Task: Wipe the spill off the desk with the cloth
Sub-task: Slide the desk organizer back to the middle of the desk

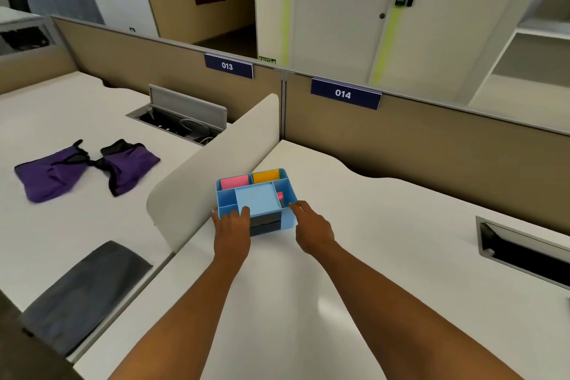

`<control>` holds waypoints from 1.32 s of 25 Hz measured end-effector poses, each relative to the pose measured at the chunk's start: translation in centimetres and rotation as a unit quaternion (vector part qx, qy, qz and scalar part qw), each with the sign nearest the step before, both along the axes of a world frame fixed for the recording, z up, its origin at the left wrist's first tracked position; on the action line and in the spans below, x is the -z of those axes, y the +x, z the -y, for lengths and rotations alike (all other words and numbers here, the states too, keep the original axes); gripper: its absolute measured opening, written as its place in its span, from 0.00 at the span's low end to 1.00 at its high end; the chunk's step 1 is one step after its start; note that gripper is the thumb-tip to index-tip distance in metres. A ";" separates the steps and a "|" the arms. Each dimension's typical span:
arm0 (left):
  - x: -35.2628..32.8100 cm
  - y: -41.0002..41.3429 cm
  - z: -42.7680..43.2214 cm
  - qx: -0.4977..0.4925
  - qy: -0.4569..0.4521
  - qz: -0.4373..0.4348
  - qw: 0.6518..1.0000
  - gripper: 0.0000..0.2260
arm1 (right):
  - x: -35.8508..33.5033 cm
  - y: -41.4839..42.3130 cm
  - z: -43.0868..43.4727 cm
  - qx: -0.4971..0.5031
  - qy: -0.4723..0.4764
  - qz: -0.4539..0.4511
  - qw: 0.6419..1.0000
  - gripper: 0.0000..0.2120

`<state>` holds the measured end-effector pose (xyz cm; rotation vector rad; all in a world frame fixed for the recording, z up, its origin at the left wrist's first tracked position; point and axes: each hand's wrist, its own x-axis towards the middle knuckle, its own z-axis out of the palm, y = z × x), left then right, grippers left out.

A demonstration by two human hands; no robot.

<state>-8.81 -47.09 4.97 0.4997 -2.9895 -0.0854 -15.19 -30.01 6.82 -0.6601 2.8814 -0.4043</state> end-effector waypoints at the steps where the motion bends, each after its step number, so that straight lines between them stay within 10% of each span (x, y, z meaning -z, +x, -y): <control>1: 0.0 -0.1 0.1 -0.008 0.007 0.001 1.000 0.21 | 0.0 -0.1 0.1 0.000 -0.002 -0.011 1.000 0.31; 13: 0.8 0.4 -4.1 0.114 0.125 -0.150 0.974 0.11 | 0.5 -0.7 -5.6 -0.009 -0.013 -0.097 0.995 0.11; 33: -2.4 -10.3 -29.0 0.358 0.192 -0.134 0.904 0.11 | -2.5 -1.0 -32.8 0.189 0.080 -0.165 0.965 0.16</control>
